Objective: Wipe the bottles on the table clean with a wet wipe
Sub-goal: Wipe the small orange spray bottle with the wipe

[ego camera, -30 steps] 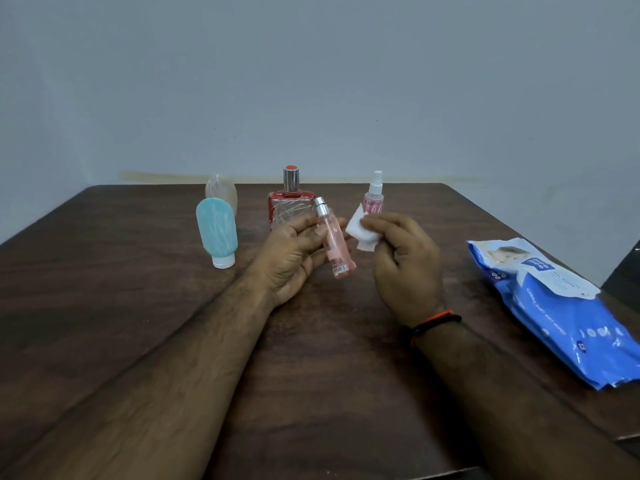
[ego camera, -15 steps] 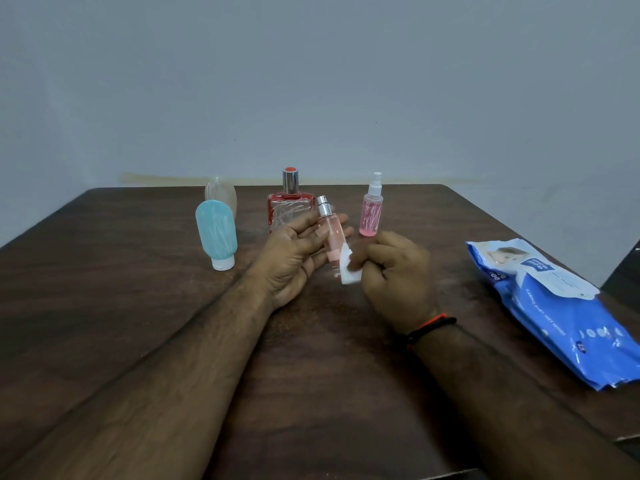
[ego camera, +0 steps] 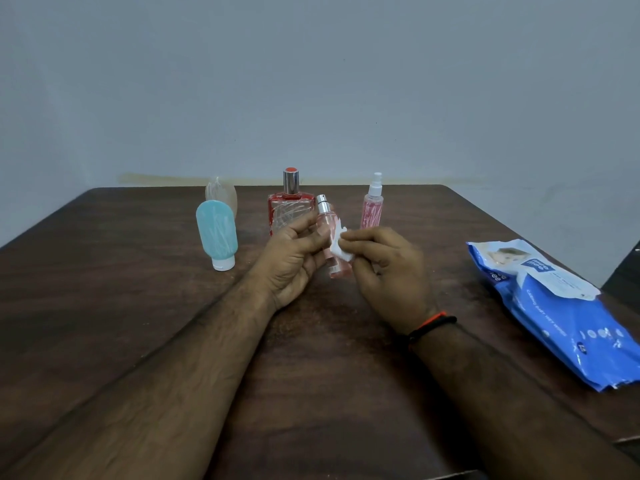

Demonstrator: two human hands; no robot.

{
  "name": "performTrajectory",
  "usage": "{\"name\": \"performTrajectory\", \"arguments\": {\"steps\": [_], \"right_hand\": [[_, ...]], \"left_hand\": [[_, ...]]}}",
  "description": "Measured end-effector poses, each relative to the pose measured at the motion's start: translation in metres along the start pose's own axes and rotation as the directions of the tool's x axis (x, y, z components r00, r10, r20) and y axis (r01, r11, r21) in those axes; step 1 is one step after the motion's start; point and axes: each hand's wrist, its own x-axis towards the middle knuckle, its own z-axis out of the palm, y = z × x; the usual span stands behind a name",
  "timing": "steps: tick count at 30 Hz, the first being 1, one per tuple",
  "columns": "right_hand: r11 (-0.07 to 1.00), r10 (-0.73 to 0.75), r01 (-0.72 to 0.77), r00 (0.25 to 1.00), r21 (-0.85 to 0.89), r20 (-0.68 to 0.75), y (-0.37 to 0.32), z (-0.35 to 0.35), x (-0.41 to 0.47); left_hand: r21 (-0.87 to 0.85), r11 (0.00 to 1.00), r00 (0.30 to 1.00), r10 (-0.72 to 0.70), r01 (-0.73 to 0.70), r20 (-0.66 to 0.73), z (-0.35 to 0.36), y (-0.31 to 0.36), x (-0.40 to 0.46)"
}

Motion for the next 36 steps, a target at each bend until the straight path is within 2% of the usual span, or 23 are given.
{"name": "performTrajectory", "arguments": {"steps": [3,7,9,11,16,23,26,28,30,32,34,36], "right_hand": [[1.000,0.000,0.000,1.000,-0.010,-0.005,-0.002,-0.004,0.000],[0.997,0.082,-0.081,0.978,0.015,-0.193,-0.002,-0.009,0.003],[0.995,0.097,-0.096,0.966,0.014,-0.238,0.000,-0.010,0.004],[0.997,0.074,-0.072,0.973,0.019,-0.219,0.001,-0.009,0.004],[0.995,0.045,-0.043,0.999,0.090,-0.019,-0.003,-0.002,0.003],[0.975,0.154,-0.135,0.983,0.174,-0.103,-0.001,-0.004,0.004],[0.955,0.214,-0.186,0.972,0.232,-0.100,0.005,-0.008,0.005],[0.880,0.332,-0.296,0.943,0.371,-0.036,0.004,-0.009,0.007],[0.711,0.460,-0.408,0.886,0.573,0.060,0.000,-0.010,0.010],[0.553,0.526,-0.461,0.839,0.694,0.139,-0.004,-0.010,0.012],[0.483,0.552,-0.473,0.818,0.737,0.163,-0.004,-0.010,0.014],[0.485,0.568,-0.457,0.813,0.746,0.128,-0.001,-0.008,0.014]], "left_hand": [[-0.005,1.000,1.000,0.007,-0.007,-0.005,-0.005,0.001,0.003],[0.092,0.996,0.999,-0.007,0.003,0.045,-0.004,-0.001,0.000],[0.116,0.993,0.998,-0.017,0.010,0.056,-0.002,-0.003,-0.001],[0.130,0.991,0.998,-0.028,0.019,0.063,-0.001,-0.003,-0.003],[0.180,0.984,0.997,-0.014,-0.001,0.081,0.002,-0.005,-0.005],[0.311,0.950,0.987,-0.029,-0.021,0.158,0.003,-0.006,-0.008],[0.336,0.942,0.988,-0.049,-0.004,0.149,0.005,-0.008,-0.009],[0.341,0.940,0.987,-0.067,0.014,0.144,0.005,-0.009,-0.008],[0.340,0.940,0.987,-0.084,0.033,0.135,0.005,-0.008,-0.008],[0.324,0.945,0.988,-0.089,0.043,0.128,0.005,-0.006,-0.008],[0.294,0.955,0.990,-0.076,0.038,0.119,0.005,-0.006,-0.007],[0.270,0.962,0.992,-0.066,0.035,0.105,0.005,-0.006,-0.005]]}}
